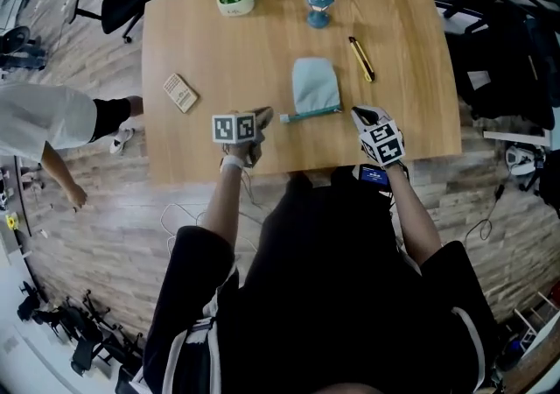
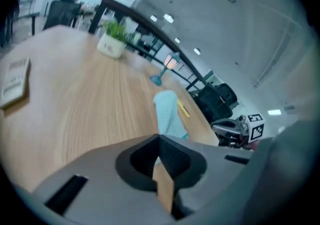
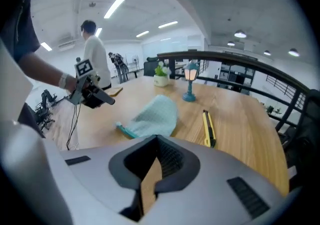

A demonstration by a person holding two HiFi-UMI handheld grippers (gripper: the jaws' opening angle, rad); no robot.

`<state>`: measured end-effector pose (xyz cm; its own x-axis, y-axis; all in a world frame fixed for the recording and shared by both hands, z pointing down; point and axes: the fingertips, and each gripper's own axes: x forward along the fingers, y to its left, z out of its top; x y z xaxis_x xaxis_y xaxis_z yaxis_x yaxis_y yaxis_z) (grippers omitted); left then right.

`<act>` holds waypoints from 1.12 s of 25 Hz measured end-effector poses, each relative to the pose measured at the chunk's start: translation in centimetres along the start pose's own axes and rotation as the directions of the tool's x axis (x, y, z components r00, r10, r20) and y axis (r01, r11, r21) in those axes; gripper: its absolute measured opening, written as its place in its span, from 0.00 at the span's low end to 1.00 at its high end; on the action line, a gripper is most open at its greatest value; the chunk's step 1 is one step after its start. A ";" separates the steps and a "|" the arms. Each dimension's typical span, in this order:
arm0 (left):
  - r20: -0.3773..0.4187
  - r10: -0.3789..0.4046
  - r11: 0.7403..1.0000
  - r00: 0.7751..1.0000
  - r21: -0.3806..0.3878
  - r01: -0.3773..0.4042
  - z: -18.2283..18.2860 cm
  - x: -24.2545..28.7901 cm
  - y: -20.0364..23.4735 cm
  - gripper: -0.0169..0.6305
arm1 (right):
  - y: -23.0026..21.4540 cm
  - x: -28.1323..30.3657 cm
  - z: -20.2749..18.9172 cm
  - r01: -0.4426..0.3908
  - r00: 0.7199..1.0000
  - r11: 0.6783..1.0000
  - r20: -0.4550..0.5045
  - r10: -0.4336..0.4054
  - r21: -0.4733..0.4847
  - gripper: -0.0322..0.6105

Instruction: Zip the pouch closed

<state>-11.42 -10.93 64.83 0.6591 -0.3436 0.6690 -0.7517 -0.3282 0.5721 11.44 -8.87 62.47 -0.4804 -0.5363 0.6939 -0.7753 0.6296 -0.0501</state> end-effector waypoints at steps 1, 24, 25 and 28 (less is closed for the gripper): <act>0.083 0.023 0.998 0.996 0.059 -0.028 0.8 -1.4 -0.8 0.02 | 0.3 -1.1 1.1 0.007 0.999 1.000 0.052 -0.008 0.014 0.07; 0.882 0.010 0.668 0.472 0.345 -0.659 16.9 -25.1 -19.5 0.02 | -2.1 -19.3 22.8 0.191 0.754 0.981 0.643 -0.136 -0.017 0.07; 0.881 0.020 0.667 0.472 0.340 -0.663 16.9 -25.2 -19.4 0.02 | -2.0 -19.4 22.8 0.193 0.751 0.981 0.646 -0.139 -0.014 0.07; 0.877 0.062 0.678 0.477 0.314 -0.665 16.9 -25.2 -18.6 0.02 | -1.9 -20.1 23.4 0.203 0.739 0.979 0.658 -0.145 -0.013 0.07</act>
<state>-13.63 -11.05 29.34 0.2882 -0.9556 -0.0615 -0.9406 -0.2704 -0.2055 13.01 -12.47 31.80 -0.5126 -0.8573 0.0480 -0.8514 0.5147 0.1009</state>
